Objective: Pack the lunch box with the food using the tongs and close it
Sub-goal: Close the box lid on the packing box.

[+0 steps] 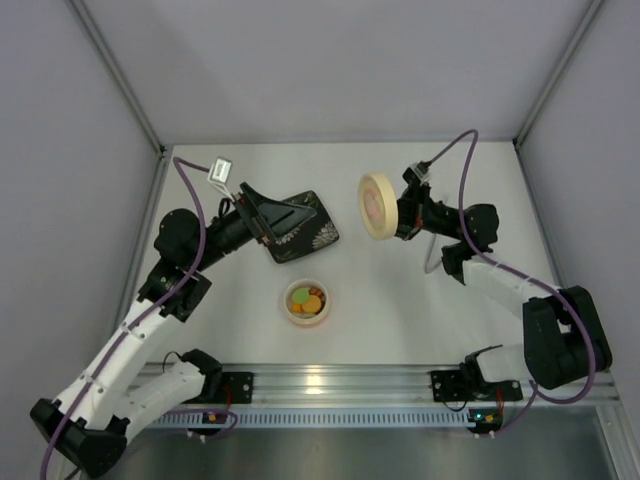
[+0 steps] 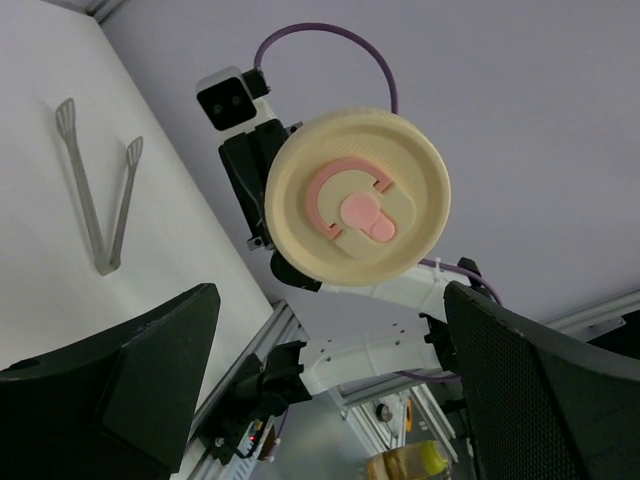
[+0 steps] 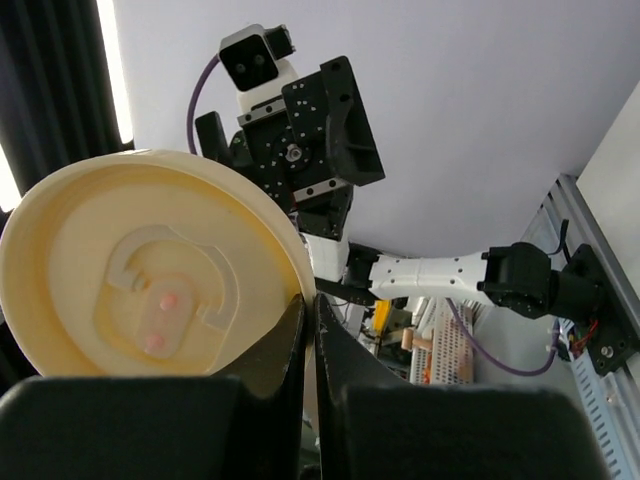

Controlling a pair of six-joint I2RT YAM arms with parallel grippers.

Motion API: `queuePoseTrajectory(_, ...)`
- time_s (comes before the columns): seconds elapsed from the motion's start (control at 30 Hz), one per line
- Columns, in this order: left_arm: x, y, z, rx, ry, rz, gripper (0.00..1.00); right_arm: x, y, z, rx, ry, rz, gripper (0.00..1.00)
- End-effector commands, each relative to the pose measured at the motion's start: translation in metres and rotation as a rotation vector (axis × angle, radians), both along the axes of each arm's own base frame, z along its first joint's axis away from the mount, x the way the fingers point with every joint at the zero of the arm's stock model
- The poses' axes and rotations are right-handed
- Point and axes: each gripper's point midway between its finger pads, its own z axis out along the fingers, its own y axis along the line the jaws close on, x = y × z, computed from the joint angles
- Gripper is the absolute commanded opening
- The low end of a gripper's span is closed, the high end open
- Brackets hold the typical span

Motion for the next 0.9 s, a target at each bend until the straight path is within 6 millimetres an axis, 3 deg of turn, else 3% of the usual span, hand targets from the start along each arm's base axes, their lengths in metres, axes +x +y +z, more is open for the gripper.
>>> queuePoseTrajectory(0.0,-0.013,-0.014,0.036,-0.102,-0.045,-0.066,0.98,-0.054,-0.017,0.046,0.152,-0.528,-0.038,0.00)
queuePoseTrajectory(0.1,-0.016,-0.031,0.039,-0.112,-0.028,-0.070,0.98,-0.046,-0.013,0.045,0.086,-0.614,-0.101,0.00)
queuePoseTrajectory(0.13,-0.011,-0.035,0.043,-0.118,-0.021,-0.044,0.98,-0.034,-0.008,0.037,0.032,-0.561,-0.113,0.00)
queuePoseTrajectory(0.17,-0.016,-0.043,0.041,-0.114,0.002,-0.061,0.98,-0.033,-0.008,0.038,0.001,-0.659,-0.158,0.00)
queuePoseTrajectory(0.27,-0.007,-0.057,0.035,-0.114,0.064,-0.052,0.98,-0.022,-0.006,0.035,-0.097,-0.662,-0.211,0.00)
queuePoseTrajectory(0.33,-0.003,-0.068,0.032,-0.129,0.105,-0.063,0.97,-0.015,-0.007,0.038,-0.149,-0.759,-0.264,0.00)
queuePoseTrajectory(0.43,-0.002,-0.077,0.037,-0.165,0.131,-0.088,0.97,-0.011,-0.009,0.037,-0.196,-0.781,-0.300,0.00)
queuePoseTrajectory(0.67,-0.012,-0.089,0.039,-0.197,0.122,-0.111,0.97,-0.007,-0.007,0.034,-0.208,-0.759,-0.286,0.00)
queuePoseTrajectory(0.87,-0.018,-0.081,0.035,-0.163,0.080,-0.065,0.97,-0.010,-0.005,0.040,-0.164,-0.689,-0.251,0.00)
